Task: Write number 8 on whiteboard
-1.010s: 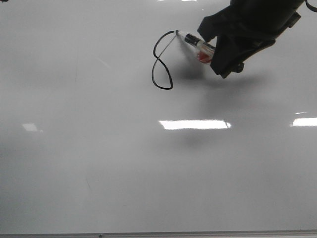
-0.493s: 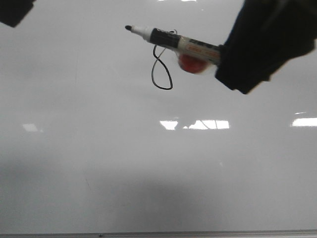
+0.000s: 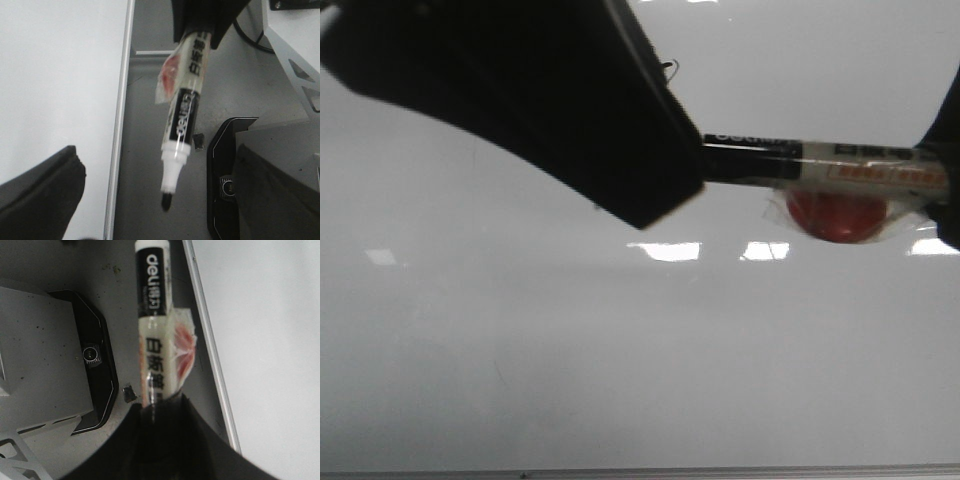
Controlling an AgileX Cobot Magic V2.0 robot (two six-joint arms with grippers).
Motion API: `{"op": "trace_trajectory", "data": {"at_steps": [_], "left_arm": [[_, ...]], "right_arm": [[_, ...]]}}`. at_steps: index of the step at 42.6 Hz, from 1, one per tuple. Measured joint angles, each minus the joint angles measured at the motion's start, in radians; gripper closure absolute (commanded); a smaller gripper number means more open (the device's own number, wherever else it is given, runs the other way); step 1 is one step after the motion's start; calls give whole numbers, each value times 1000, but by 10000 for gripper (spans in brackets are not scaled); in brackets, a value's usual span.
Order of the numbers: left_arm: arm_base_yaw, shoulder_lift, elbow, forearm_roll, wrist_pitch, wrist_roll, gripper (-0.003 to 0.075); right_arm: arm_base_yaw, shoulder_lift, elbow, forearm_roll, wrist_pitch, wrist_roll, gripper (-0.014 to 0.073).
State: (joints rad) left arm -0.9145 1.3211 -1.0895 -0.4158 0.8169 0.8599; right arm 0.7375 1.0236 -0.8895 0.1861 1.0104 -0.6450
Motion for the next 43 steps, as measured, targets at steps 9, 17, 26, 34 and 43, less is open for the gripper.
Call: {"op": "trace_trajectory", "data": {"at_steps": [9,17,26,34,43], "left_arm": [[-32,46,0,-31,-47,18,305],[-32,46,-2,-46,-49,18,497],[-32,46,-4,-50,-39,19,615],[-34,46,-4,-50,-30,26,678],[-16,38,-6,8,-17,-61,678]], "right_arm": [[0,0,0,2,4,-7,661],[0,0,0,2,4,-8,661],[0,0,0,4,0,-8,660],[0,0,0,2,0,-17,407],[-10,-11,0,-13,1,39,19]]}}
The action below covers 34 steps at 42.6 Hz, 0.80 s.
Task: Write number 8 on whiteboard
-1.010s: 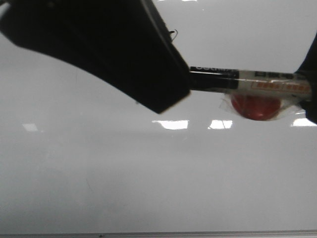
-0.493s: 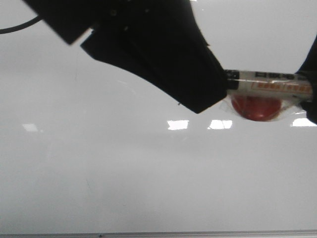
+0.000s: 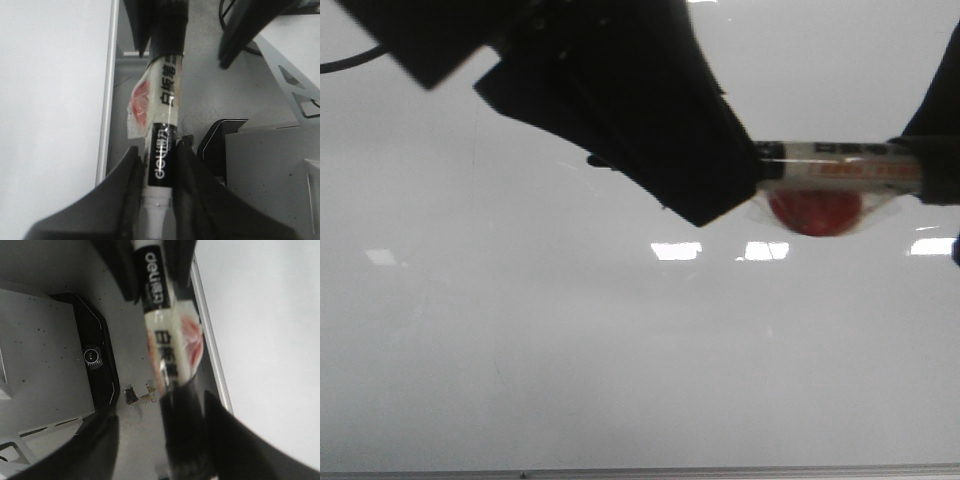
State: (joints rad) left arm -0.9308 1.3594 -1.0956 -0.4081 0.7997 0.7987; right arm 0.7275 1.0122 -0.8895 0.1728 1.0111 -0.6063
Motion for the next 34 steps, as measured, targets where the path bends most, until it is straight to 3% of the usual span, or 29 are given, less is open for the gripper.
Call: {"op": "trace_trajectory", "data": {"at_steps": [10,14,21,27,34], "left_arm": [[135,-137,0,398,61,-467,678],[238,-203,3,510,79,-631,678],[456,-296,80,614,56,-799,678],[643,-342,188,625,-73,-888,678],[806,-334,326,609,-343,-981,678]], "right_arm": [[-122,-113,0,-173,67,268,23],[-156,-141,0,-194,73,299,23],[-171,-151,0,-198,76,308,23],[-171,-151,0,-198,72,308,23],[-171,-151,0,-198,51,310,23]]}}
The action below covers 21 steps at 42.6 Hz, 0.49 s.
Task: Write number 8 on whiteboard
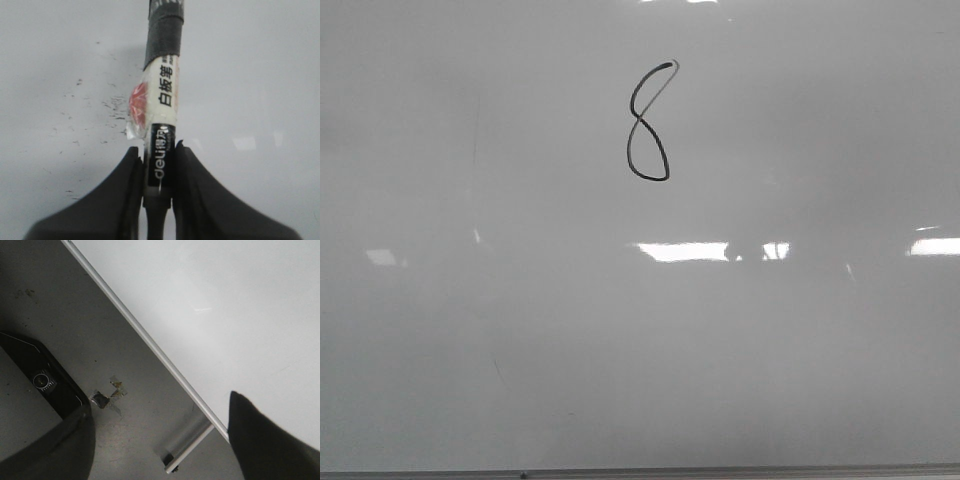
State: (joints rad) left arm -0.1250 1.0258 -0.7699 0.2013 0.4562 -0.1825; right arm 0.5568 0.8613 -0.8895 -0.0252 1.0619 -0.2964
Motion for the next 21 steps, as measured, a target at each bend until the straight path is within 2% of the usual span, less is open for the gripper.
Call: {"op": "trace_trajectory", "data": {"at_steps": [4,10,21], "left_arm": [[46,31,63,-24,-142,-13,678],[62,113,99,-33,-289,-15,678],[62,261,100,-33,-409,-15,677]], "right_arm": [[0,0,0,0,-6,0,23],[0,0,0,0,-19,2,23],[0,0,0,0,-25,2,23]]}}
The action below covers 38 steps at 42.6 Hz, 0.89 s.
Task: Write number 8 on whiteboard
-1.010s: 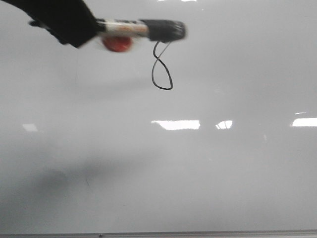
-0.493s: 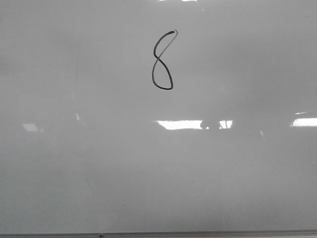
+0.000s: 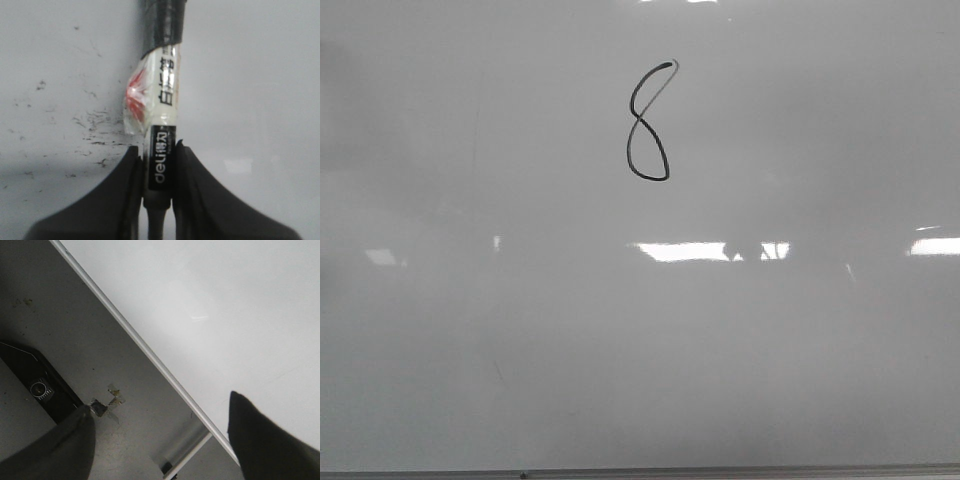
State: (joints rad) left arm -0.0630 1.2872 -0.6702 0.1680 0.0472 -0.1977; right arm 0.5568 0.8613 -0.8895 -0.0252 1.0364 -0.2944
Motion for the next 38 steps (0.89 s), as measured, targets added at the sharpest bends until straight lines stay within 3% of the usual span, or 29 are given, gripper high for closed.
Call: {"op": "trace_trajectory", "data": {"at_steps": [10,34,38], "left_arm": [[0,81,0,0,-10,0,661],[0,141,-6,0,-7,0,329],[0,141,-8,0,3,0,303]], "right_arm": [[0,0,0,0,0,0,23],[0,0,0,0,0,0,23],[0,0,0,0,0,0,23]]}}
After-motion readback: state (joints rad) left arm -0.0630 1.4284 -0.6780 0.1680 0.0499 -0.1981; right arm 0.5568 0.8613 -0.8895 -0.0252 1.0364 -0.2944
